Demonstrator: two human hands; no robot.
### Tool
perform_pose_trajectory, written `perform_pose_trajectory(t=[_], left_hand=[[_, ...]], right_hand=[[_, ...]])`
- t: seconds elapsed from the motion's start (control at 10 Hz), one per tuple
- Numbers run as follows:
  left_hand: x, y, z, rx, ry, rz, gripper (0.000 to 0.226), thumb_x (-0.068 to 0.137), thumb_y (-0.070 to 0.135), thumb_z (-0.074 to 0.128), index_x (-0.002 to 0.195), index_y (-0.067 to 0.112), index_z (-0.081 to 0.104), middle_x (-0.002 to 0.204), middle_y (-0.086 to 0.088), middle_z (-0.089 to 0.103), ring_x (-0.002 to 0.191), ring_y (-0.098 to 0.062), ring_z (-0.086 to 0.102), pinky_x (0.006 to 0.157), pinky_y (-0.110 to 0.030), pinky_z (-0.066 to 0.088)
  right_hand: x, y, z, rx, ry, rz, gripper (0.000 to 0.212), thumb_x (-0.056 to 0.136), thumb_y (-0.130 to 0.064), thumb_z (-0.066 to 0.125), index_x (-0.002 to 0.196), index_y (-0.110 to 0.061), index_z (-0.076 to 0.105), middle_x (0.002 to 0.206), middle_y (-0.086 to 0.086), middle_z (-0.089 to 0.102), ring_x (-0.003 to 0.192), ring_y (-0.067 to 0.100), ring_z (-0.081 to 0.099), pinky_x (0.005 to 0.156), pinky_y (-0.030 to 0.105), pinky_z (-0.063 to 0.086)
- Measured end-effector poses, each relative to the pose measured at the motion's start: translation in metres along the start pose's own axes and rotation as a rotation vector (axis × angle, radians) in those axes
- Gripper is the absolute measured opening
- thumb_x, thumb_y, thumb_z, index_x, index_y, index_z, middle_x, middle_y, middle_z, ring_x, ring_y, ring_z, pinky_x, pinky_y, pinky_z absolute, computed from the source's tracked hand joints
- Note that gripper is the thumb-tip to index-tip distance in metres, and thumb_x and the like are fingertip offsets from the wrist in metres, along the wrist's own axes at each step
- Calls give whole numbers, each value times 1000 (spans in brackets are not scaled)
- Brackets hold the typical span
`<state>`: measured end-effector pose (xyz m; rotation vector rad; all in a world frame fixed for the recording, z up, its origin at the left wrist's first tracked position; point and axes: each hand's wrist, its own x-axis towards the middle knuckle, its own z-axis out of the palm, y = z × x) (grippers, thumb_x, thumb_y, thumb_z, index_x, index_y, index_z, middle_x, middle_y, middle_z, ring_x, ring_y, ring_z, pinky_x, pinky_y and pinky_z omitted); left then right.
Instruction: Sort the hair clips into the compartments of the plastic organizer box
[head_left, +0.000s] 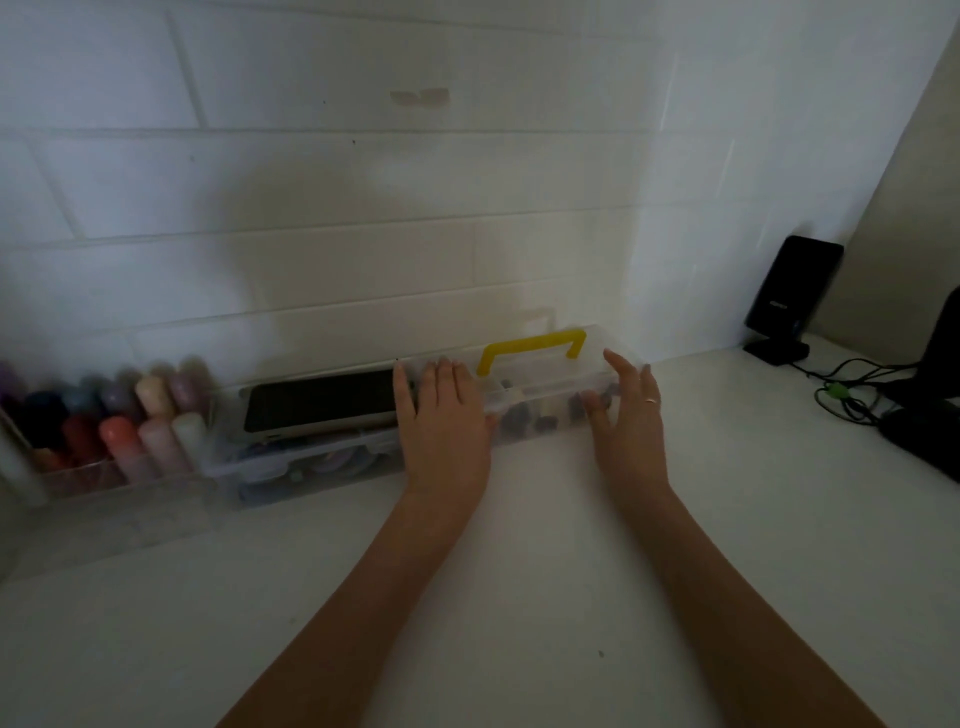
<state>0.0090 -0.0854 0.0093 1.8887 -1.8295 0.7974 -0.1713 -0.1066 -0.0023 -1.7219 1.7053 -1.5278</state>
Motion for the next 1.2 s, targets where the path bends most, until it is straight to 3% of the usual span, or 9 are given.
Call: perform_pose_trajectory(t=[0.1,0.2,0.3,0.4,0.5,0.8,1.0,1.1,1.2], left_hand=[[1,-1,1,-72,63,-4,78,78,48,39,138,-2,41,115,-25,65,113,-34,60,114,-49,13],[-1,-1,-3,-108,80,24,78,80,48,32,147,9,27,125,-23,60,122,-35,54,113,-50,10],[-2,-2,-2,-99,85,65,68,83,44,35,146,18,35,128,-17,60,123,-35,53,111,-54,11],[-3,-4,1,-138,108,94,62,84,41,37,137,11,50,121,-15,65,119,-34,57,111,-56,12],[-3,-4,2,-174,126,96,54,81,39,44,121,6,62,114,-13,68,112,-30,62,108,-57,16],[-4,-3,1,-210,95,73,51,78,40,46,113,9,66,114,-10,68,108,-28,63,107,-56,19],[-3,-5,-3,-242,-24,90,53,76,39,45,112,6,66,114,-14,68,106,-33,63,108,-50,31],[-3,-8,-9,-281,-140,128,59,74,37,40,116,3,64,118,-18,65,108,-37,61,101,-49,41],[5,-14,-28,-403,-248,87,66,84,38,44,143,8,37,147,-16,41,137,-32,36,116,-43,16]], right_hand=[[-4,-5,1,-178,67,-163,61,91,-21,55,145,-28,28,158,8,13,145,24,14,113,41,25],[-6,-13,2,-368,43,-321,71,87,-20,51,149,-27,17,158,-2,12,146,17,7,113,46,21],[-4,-25,3,-533,-121,-393,72,86,-36,42,149,-30,8,156,-13,2,144,7,-3,115,50,6],[5,-38,8,-586,-236,-339,66,89,-49,31,149,-32,10,157,-16,4,144,6,-4,114,53,-2],[9,-45,15,-616,-270,-321,79,75,-58,2,144,-34,30,153,-14,26,144,6,9,113,53,-6],[2,-39,22,-539,-163,-340,74,80,-56,7,138,-29,43,148,-11,38,141,7,21,113,47,-10],[-6,-22,22,-455,-87,-451,50,93,-42,27,131,-22,52,140,-1,49,137,14,32,115,42,-3],[-3,-21,11,-187,-171,-385,39,94,-30,37,127,-21,55,135,1,54,132,12,41,115,39,5],[8,-41,-19,238,-112,-266,30,93,-6,47,119,-14,59,112,5,68,101,-4,61,95,21,43]])
